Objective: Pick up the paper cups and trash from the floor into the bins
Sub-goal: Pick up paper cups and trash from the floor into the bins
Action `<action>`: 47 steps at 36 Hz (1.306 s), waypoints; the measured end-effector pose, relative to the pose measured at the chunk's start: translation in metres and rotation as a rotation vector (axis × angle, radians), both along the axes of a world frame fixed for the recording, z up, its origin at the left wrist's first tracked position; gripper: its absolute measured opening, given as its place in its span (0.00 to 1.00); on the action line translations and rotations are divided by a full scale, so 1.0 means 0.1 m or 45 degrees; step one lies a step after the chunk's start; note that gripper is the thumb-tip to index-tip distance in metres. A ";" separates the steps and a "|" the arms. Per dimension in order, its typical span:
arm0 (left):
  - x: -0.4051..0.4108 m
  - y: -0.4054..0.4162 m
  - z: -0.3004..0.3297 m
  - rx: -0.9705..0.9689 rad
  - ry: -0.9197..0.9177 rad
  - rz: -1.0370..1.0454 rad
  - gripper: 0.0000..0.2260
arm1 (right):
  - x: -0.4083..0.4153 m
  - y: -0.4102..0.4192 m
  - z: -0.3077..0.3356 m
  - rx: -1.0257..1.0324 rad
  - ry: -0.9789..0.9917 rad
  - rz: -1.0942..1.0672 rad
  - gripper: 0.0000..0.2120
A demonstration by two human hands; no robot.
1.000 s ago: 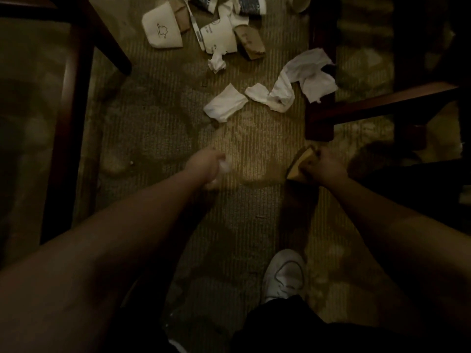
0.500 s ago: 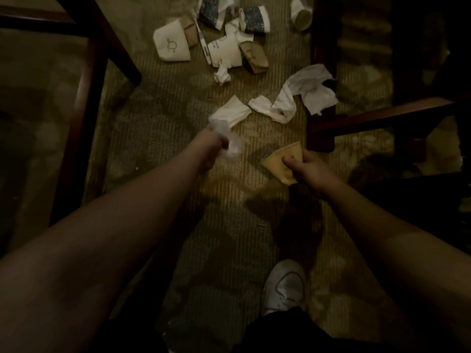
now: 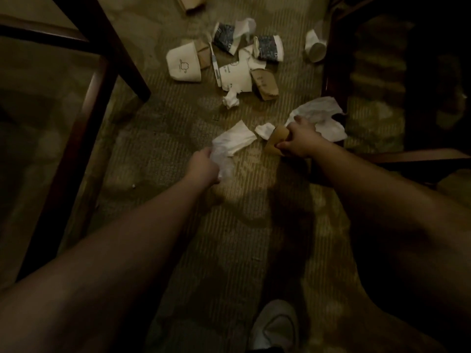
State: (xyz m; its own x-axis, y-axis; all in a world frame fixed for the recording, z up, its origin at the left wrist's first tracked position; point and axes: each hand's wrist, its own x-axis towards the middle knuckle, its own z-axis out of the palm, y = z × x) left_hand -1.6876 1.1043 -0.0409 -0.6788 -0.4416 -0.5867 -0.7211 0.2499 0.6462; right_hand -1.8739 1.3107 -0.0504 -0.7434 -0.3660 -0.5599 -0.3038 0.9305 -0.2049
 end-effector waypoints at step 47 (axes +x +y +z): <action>-0.95 -0.18 -0.24 -0.185 -0.333 -0.667 0.21 | 1.14 0.03 -0.12 0.077 0.061 0.114 0.18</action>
